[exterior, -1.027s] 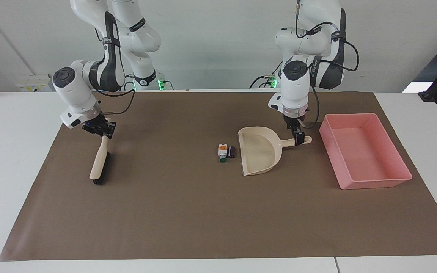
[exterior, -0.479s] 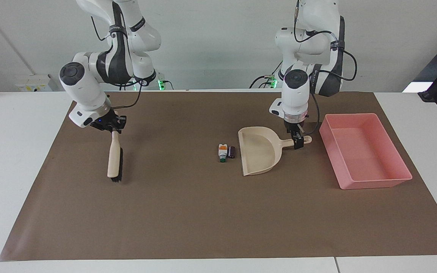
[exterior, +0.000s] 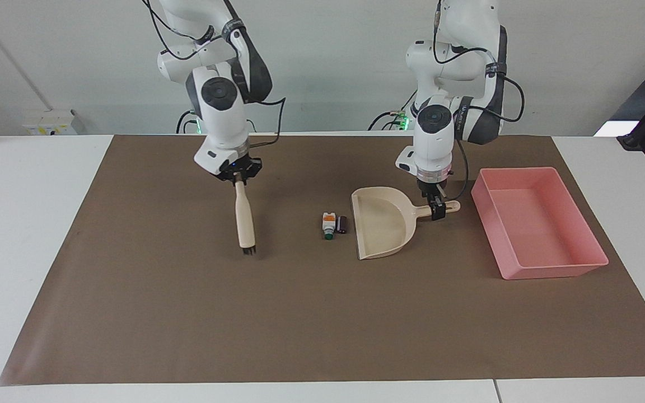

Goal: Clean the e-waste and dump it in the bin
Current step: 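Sweep the small e-waste items into the dustpan with the right gripper's brush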

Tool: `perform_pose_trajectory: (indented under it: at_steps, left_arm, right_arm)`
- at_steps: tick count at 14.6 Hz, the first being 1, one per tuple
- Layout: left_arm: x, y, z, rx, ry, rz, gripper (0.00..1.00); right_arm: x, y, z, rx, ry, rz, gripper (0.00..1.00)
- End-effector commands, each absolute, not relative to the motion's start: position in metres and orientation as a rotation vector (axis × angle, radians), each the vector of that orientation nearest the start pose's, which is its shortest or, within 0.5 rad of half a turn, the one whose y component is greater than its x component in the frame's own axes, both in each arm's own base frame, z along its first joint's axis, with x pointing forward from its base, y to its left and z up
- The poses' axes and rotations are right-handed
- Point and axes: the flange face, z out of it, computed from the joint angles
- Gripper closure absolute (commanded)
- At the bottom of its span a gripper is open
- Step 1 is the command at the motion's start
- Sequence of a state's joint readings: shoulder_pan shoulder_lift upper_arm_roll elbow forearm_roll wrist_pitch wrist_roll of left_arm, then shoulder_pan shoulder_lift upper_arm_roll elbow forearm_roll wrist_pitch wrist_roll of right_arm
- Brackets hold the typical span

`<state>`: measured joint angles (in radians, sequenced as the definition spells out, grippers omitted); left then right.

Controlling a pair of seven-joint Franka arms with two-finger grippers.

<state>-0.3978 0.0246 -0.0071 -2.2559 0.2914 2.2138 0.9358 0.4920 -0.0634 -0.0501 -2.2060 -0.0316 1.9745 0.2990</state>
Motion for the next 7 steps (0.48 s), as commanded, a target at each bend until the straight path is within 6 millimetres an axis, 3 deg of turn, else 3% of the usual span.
perform_pose_trajectory:
  at_steps: [1,2,4,7]
  left_arm:
    - [0.478,-0.194,0.347,-2.090,2.042,0.160,0.90]
    - [0.479,-0.194,0.346,-2.099,2.033,0.163,1.00]
    - [0.479,-0.194,0.345,-2.101,2.031,0.167,1.00]
    - [0.477,-0.199,0.346,-2.089,2.043,0.166,1.00]
  right_arm:
    - [0.440,0.251,0.389,-3.239,-0.261,0.201,1.00]
    - [0.435,0.262,0.389,-3.238,-0.278,0.185,1.00]
    - [0.431,0.279,0.389,-3.226,-0.286,0.129,1.00]
    - [0.432,0.324,0.372,-3.303,-0.264,0.088,1.00]
